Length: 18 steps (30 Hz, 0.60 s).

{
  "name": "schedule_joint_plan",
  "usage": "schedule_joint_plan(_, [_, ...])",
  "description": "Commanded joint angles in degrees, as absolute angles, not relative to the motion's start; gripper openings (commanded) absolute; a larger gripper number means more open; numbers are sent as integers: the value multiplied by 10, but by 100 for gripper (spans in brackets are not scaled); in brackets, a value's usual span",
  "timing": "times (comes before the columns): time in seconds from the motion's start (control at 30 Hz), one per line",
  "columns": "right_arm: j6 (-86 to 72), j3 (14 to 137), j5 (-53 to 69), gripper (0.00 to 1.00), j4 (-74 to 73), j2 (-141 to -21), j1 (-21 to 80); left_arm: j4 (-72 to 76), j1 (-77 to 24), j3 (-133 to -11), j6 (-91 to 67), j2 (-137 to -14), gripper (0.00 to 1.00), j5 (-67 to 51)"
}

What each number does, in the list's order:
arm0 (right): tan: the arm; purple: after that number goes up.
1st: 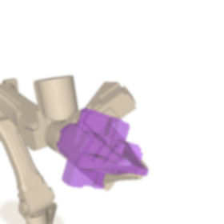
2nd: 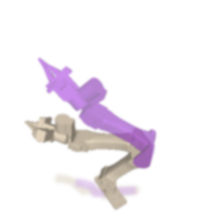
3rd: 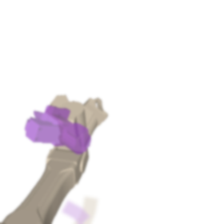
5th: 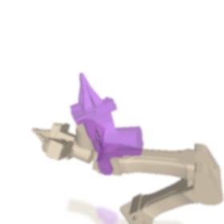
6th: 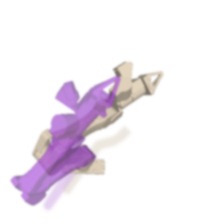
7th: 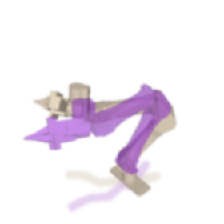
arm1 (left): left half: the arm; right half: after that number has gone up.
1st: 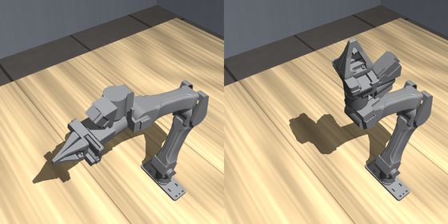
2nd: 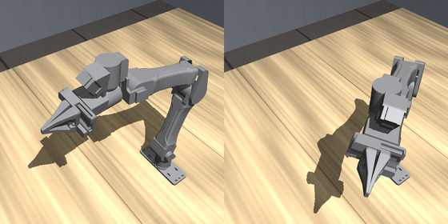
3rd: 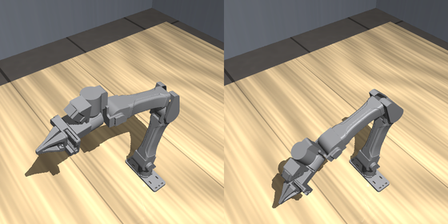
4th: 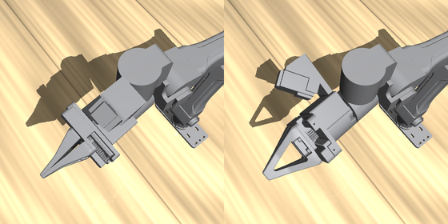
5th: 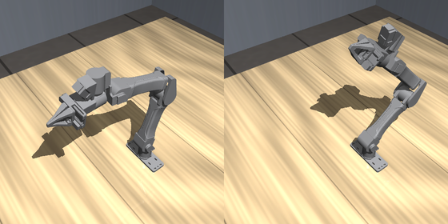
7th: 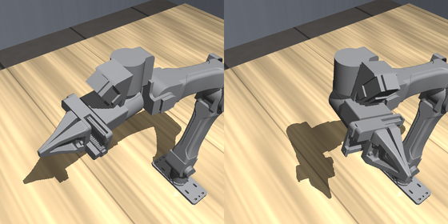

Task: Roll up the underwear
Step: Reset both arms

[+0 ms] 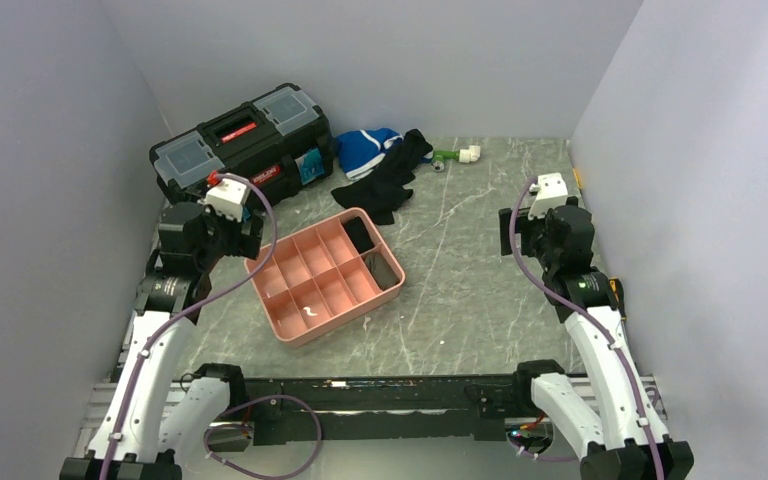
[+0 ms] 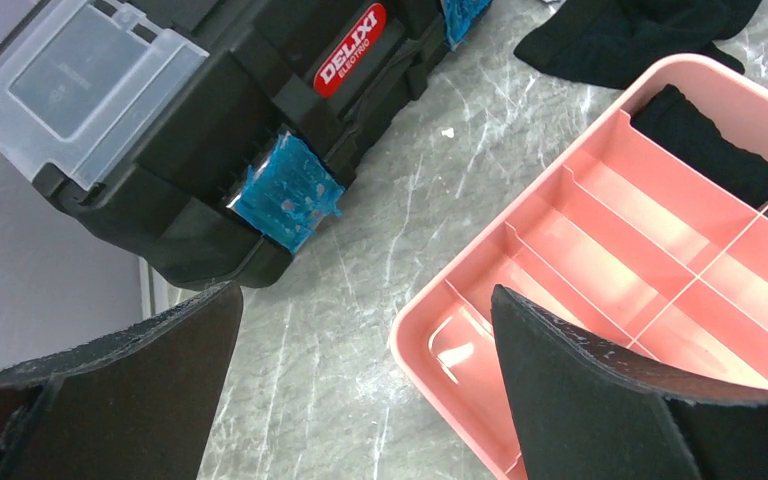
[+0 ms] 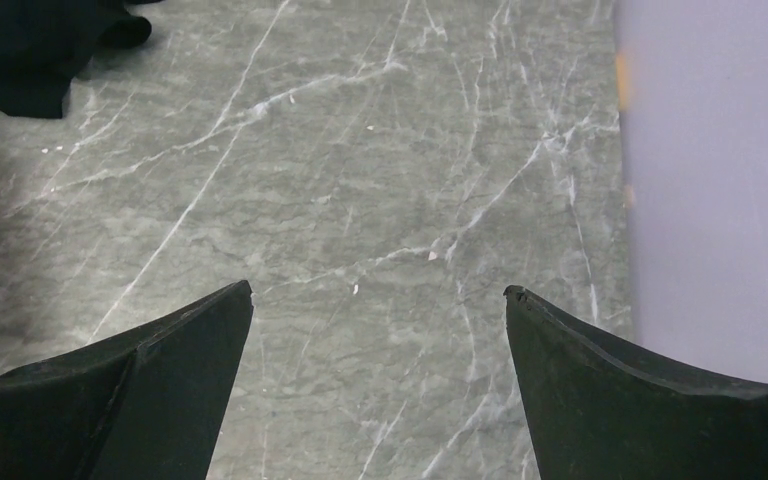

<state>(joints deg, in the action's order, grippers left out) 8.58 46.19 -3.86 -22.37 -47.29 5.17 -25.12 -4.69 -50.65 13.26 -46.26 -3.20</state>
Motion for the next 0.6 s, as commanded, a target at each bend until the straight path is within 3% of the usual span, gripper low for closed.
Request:
schedule_joint_plan(0.0, [88, 461, -26, 100, -214, -450, 44, -231, -45, -483, 116, -427, 99, -54])
schedule_joint_plan(0.27, [93, 460, -14, 100, -219, -453, 32, -140, -41, -384, 123, -344, 99, -68])
schedule_joint_plan(0.57, [103, 454, -3, 100, -218, -447, 29, -142, -21, -363, 123, -354, 99, -102])
